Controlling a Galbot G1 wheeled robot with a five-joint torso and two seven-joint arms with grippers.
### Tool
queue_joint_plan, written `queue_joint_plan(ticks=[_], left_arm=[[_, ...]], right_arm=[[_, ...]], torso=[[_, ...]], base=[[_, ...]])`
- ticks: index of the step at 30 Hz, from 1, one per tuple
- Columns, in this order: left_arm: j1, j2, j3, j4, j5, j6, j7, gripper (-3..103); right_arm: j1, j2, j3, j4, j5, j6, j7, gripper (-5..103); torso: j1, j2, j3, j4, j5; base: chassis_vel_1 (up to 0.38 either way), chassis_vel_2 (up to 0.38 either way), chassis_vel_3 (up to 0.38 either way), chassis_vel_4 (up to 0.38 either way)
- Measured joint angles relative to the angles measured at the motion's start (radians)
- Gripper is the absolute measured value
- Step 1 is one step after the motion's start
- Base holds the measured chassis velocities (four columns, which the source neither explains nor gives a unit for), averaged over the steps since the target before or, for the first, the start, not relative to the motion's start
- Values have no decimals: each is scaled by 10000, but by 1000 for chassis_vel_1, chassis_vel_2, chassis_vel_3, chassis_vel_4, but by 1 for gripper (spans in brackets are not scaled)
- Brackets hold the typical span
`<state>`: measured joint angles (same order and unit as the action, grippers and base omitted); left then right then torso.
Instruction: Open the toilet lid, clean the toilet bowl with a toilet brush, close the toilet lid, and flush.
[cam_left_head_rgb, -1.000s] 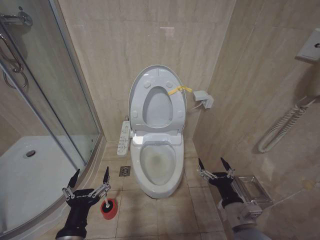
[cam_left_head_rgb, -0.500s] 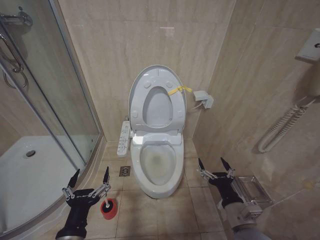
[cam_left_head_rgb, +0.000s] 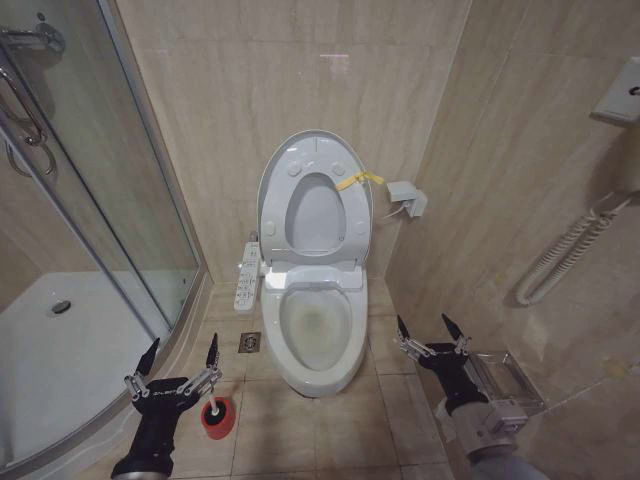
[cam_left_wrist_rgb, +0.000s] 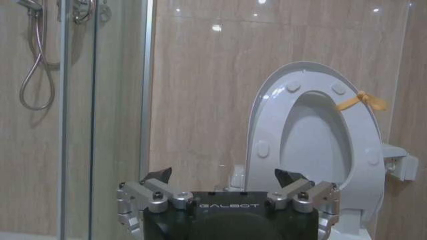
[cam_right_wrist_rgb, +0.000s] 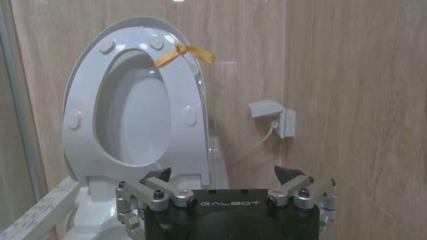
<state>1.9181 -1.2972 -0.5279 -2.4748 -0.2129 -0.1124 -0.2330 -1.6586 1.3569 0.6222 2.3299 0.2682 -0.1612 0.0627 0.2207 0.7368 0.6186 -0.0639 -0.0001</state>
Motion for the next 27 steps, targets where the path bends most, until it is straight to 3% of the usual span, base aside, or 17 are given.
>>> queue_joint_plan(ticks=[3, 4, 10, 16, 27], left_arm=[[0, 0, 0, 0, 0, 0, 0, 100], [0, 0, 0, 0, 0, 0, 0, 100], [0, -1, -1, 0, 0, 0, 0, 100], [0, -1, -1, 0, 0, 0, 0, 100], [0, -1, -1, 0, 0, 0, 1, 100]], right_arm=[[-10, 237, 283, 557, -22, -1040, -269, 100], [-10, 237, 283, 557, -22, -1040, -269, 100], [-20, 651, 734, 1478, 2, -2719, -754, 100], [66, 808, 490, 1642, 158, -2471, -1405, 100], [495, 753, 218, 958, -42, -2183, -1298, 100]], torso=[[0, 0, 0, 0, 0], [0, 0, 0, 0, 0], [0, 0, 0, -1, -1], [0, 0, 0, 0, -1], [0, 0, 0, -1, 0]], base=[[0, 0, 0, 0], [0, 0, 0, 0], [0, 0, 0, 0], [0, 0, 0, 0], [0, 0, 0, 0]])
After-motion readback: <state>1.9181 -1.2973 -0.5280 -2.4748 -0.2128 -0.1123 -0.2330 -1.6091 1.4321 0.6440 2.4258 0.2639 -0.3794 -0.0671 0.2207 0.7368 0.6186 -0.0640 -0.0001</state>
